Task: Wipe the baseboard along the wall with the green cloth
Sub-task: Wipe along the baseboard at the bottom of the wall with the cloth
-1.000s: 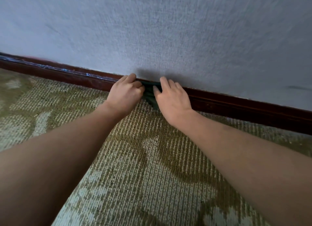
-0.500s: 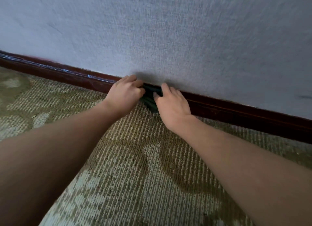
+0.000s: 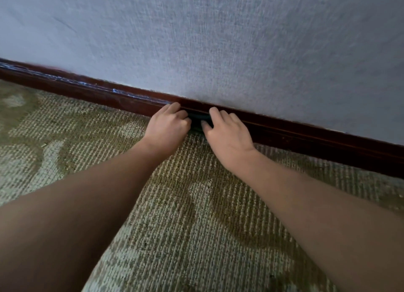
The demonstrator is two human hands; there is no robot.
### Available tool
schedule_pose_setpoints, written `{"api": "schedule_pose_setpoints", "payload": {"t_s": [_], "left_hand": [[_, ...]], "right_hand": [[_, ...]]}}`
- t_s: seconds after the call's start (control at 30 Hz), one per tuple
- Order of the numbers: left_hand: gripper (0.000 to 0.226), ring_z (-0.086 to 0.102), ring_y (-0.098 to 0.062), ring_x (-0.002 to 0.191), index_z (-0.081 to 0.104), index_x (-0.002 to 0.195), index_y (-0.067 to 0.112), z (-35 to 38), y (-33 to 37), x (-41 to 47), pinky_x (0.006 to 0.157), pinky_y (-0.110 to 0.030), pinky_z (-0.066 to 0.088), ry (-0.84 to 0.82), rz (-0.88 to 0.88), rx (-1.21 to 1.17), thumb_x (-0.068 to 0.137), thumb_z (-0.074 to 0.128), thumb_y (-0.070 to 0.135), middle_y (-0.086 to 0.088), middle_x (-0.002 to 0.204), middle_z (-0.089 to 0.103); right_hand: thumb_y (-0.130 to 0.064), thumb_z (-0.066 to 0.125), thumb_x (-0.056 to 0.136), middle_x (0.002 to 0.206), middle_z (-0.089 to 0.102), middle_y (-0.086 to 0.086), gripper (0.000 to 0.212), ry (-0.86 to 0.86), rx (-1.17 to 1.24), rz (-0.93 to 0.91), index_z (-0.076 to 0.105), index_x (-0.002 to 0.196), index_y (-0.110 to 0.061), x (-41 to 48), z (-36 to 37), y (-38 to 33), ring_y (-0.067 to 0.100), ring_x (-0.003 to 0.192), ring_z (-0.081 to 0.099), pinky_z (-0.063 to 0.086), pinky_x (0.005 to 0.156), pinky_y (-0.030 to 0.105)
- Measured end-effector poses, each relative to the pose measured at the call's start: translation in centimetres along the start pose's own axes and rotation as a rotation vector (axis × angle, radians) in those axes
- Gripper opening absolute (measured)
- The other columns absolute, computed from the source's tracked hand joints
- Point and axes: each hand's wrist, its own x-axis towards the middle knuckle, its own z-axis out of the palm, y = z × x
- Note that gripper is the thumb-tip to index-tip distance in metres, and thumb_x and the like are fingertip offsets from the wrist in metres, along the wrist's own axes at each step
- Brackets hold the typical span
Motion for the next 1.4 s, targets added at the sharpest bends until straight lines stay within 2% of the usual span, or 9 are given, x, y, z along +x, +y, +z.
{"api": "schedule_pose_setpoints", "payload": {"t_s": [0.07, 0.13, 0.23, 0.47, 0.63, 0.83, 1.0, 1.17, 1.4], "left_hand": [[0.011, 0.063, -0.031, 0.072, 0.07, 0.062, 0.0, 0.1, -0.3, -0.1, 0.067, -0.032, 0.053, -0.001, 0.031, -0.003, 0.056, 0.074, -0.009, -0.012, 0.063, 0.067], [0.015, 0.063, -0.031, 0.068, 0.069, 0.058, 0.0, 0.2, -0.4, -0.2, 0.063, -0.031, 0.053, -0.023, 0.043, 0.002, 0.051, 0.075, -0.011, -0.012, 0.059, 0.065], [0.015, 0.062, -0.029, 0.071, 0.07, 0.064, 0.004, 0.7, -0.9, -0.6, 0.065, -0.03, 0.052, -0.052, 0.064, -0.001, 0.055, 0.076, -0.008, -0.008, 0.063, 0.066], [0.013, 0.063, -0.031, 0.071, 0.072, 0.073, -0.003, 0.0, -1.6, -1.3, 0.066, -0.034, 0.053, 0.064, 0.116, -0.084, 0.063, 0.063, -0.005, -0.013, 0.069, 0.069], [0.017, 0.062, -0.033, 0.076, 0.071, 0.078, -0.005, -1.6, -1.1, -0.8, 0.069, -0.037, 0.052, 0.111, 0.1, -0.077, 0.07, 0.057, -0.003, -0.015, 0.076, 0.07], [0.013, 0.06, -0.032, 0.073, 0.072, 0.078, -0.004, -3.9, 0.6, 0.3, 0.064, -0.036, 0.051, 0.125, 0.111, -0.047, 0.066, 0.07, -0.008, -0.015, 0.075, 0.07], [0.017, 0.06, -0.036, 0.082, 0.071, 0.085, -0.007, -3.9, 2.1, 0.5, 0.072, -0.042, 0.052, 0.064, 0.106, -0.073, 0.069, 0.065, -0.011, -0.019, 0.082, 0.07], [0.014, 0.06, -0.033, 0.076, 0.072, 0.078, -0.005, -3.4, 3.3, 1.5, 0.066, -0.036, 0.051, 0.081, 0.126, -0.068, 0.066, 0.069, -0.01, -0.016, 0.075, 0.07], [0.015, 0.06, -0.034, 0.07, 0.071, 0.075, -0.006, -2.9, 0.7, 0.8, 0.061, -0.038, 0.052, 0.109, 0.15, -0.086, 0.062, 0.069, -0.012, -0.016, 0.071, 0.07]], "right_hand": [[-0.005, 0.045, 0.092, 0.13, 0.032, 0.014, 0.041, -0.012, 0.007, 0.0, 0.041, 0.132, -0.005, 0.3, 0.3, -0.4, 0.029, 0.113, 0.039, 0.03, 0.095, 0.035], [-0.003, 0.043, 0.091, 0.133, 0.03, 0.016, 0.041, -0.031, 0.0, 0.0, 0.041, 0.132, -0.003, 0.6, 0.5, -0.8, 0.03, 0.114, 0.038, 0.029, 0.096, 0.035], [-0.003, 0.044, 0.09, 0.135, 0.029, 0.017, 0.043, -0.045, -0.008, 0.001, 0.041, 0.133, -0.004, 0.7, 0.8, -0.9, 0.03, 0.117, 0.037, 0.028, 0.098, 0.035], [-0.006, 0.052, 0.089, 0.128, 0.03, 0.015, 0.056, -0.042, -0.002, 0.002, 0.03, 0.139, -0.01, 0.2, 0.3, -0.5, 0.028, 0.113, 0.037, 0.029, 0.096, 0.033], [-0.011, 0.049, 0.093, 0.124, 0.035, 0.013, 0.044, 0.062, -0.013, 0.018, 0.037, 0.135, -0.011, -0.5, -1.0, 0.4, 0.027, 0.111, 0.04, 0.03, 0.095, 0.033], [-0.008, 0.049, 0.09, 0.129, 0.032, 0.016, 0.047, 0.075, -0.039, 0.034, 0.037, 0.136, -0.008, -1.6, -2.5, 2.0, 0.03, 0.115, 0.039, 0.03, 0.098, 0.035], [-0.006, 0.049, 0.089, 0.132, 0.031, 0.017, 0.047, 0.02, -0.034, 0.036, 0.037, 0.134, -0.006, -3.0, -2.4, 2.7, 0.031, 0.117, 0.038, 0.03, 0.099, 0.036], [-0.004, 0.054, 0.086, 0.135, 0.028, 0.017, 0.056, -0.027, -0.068, 0.034, 0.033, 0.138, -0.005, -3.4, -1.9, 4.0, 0.032, 0.119, 0.035, 0.03, 0.1, 0.037], [-0.003, 0.049, 0.088, 0.132, 0.033, 0.017, 0.045, -0.018, 0.016, 0.052, 0.042, 0.132, -0.004, -1.6, -1.8, 2.2, 0.032, 0.116, 0.038, 0.032, 0.098, 0.037]]}}
